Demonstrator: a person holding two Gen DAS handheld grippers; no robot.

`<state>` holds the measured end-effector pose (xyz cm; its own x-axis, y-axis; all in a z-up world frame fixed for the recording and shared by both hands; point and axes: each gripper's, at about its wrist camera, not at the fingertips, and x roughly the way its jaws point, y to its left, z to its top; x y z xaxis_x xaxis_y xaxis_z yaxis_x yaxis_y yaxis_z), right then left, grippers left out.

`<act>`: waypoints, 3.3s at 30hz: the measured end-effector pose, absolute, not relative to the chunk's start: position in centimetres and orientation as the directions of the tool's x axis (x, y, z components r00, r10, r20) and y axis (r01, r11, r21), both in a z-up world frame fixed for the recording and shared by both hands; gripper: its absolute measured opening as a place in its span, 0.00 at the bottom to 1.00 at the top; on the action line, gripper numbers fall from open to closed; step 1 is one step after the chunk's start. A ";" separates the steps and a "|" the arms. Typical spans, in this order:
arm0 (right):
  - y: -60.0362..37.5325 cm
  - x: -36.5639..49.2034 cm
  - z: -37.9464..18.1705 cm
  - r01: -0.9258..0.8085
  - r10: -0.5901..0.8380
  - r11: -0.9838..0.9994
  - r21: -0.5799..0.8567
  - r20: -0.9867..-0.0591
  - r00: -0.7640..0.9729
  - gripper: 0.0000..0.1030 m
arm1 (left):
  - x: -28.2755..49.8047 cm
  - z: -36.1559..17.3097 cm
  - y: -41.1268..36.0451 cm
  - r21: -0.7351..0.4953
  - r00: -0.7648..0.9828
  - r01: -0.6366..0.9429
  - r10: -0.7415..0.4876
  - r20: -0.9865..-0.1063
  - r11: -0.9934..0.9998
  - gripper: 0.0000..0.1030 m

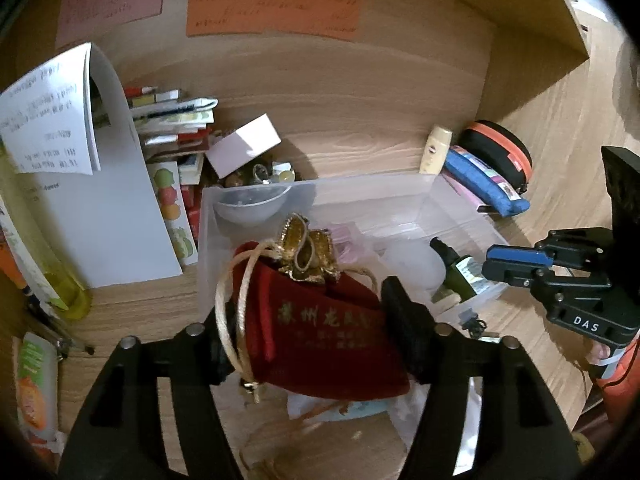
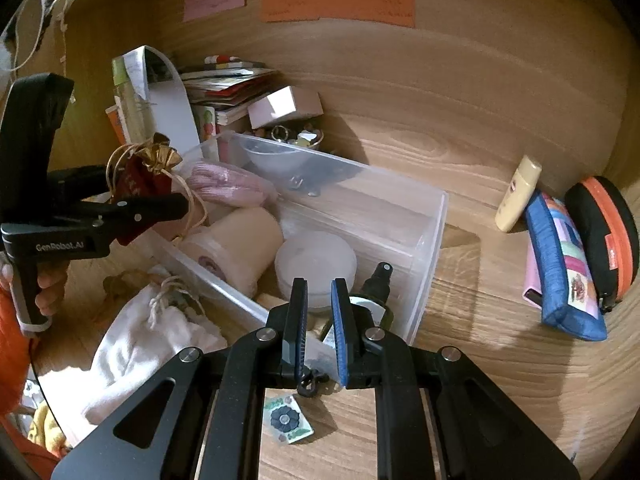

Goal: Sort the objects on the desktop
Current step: 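Carry the red pouch and white shell into the clear bin and release both, then grasp the gourd charm with the left tool while the right tool grasps the green square badge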

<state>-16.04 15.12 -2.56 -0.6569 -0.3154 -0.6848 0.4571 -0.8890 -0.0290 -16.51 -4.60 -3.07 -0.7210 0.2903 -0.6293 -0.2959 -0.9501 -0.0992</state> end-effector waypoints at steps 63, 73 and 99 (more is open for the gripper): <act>18.0 -9.7 -7.8 0.475 -0.273 -0.879 -0.051 -0.762 -0.588 0.78 | -8.4 -7.9 -7.8 0.070 -0.676 -0.166 0.061 -0.734 -0.984 0.96; 17.1 -11.7 -8.5 0.495 -0.292 -0.869 -0.028 -0.779 -0.555 0.60 | -10.4 -9.1 -7.1 0.036 -0.612 -0.215 0.106 -0.784 -0.976 0.68; 17.0 -9.8 -5.7 0.530 -0.380 -0.848 0.018 -0.717 -0.584 0.22 | -8.1 -7.0 -9.5 -0.043 -0.677 -0.113 0.109 -0.728 -0.993 0.16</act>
